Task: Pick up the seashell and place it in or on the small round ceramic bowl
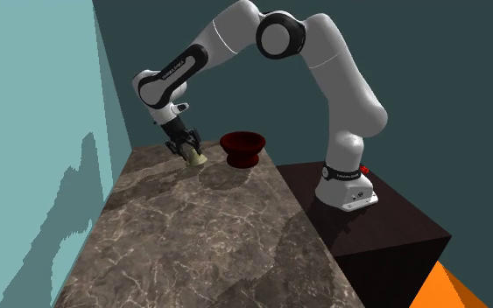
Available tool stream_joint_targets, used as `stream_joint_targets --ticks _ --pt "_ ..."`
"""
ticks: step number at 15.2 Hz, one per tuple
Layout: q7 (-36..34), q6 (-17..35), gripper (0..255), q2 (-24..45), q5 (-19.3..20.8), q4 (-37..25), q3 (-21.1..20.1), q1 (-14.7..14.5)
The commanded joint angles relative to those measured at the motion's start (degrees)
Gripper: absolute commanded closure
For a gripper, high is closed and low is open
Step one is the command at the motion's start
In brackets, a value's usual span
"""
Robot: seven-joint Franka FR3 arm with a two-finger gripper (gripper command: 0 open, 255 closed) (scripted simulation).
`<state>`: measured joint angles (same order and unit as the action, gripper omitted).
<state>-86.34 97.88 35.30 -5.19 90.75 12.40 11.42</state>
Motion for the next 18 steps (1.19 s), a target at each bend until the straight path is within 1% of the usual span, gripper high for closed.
stream_joint_targets --ticks 1,4,18 --pt "0.0 -0.01 255 0.09 0.0 0.02 -0.01 0.0" --pt "-0.04 -1.1 255 -0.8 0.17 -0.19 0.1 -0.05" --pt "-0.35 -9.51 255 -5.4 1.08 -4.09 0.61 -0.26"
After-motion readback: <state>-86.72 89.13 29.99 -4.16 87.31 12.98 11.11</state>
